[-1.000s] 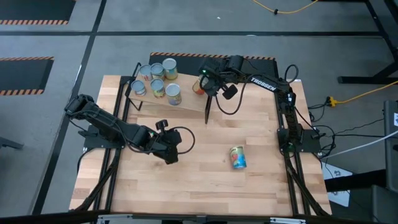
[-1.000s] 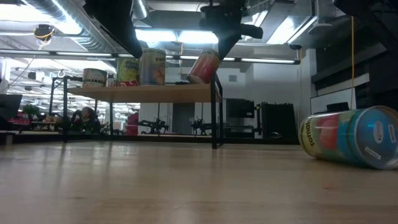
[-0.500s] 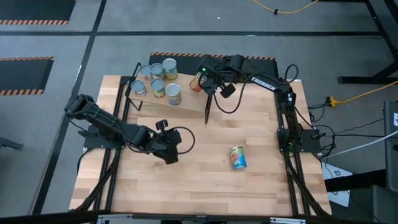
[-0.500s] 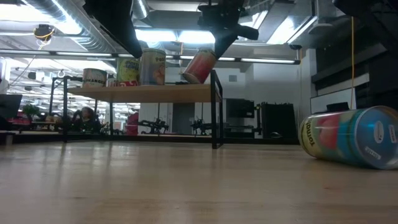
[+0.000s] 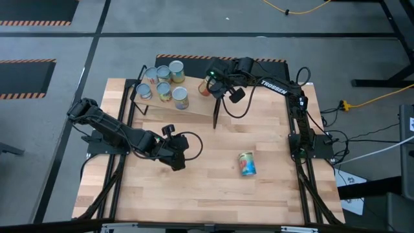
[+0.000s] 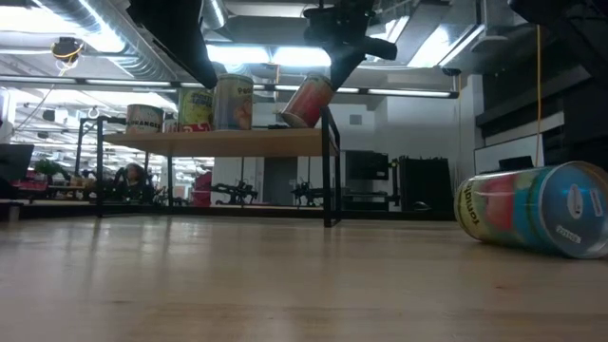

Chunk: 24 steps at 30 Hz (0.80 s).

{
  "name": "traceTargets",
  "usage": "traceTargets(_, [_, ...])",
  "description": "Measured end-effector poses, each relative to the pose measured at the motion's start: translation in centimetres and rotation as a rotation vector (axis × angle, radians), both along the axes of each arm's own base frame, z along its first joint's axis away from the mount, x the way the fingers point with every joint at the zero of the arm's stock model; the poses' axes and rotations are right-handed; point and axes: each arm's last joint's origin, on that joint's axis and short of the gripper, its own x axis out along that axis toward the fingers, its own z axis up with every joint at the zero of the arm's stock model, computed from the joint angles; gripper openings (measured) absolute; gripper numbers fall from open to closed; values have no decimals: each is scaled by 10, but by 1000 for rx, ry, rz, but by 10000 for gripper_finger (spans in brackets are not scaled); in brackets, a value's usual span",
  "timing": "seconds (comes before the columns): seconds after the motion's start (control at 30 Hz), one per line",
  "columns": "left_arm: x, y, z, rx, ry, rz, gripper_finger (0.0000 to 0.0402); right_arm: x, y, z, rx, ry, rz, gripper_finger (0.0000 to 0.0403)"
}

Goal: Pick and place cans onto a shelf
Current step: Put the canned pineapple on the shelf

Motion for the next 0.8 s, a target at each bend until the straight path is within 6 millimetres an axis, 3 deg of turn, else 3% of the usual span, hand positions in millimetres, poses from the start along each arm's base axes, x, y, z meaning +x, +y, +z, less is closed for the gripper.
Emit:
traceTargets(0.5, [0,0,0,0,0,0,111,0,-2,0,12,-32,-50,7])
traceTargets(0.8, [0,0,0,0,0,0,111,0,-2,0,12,-33,-51,43])
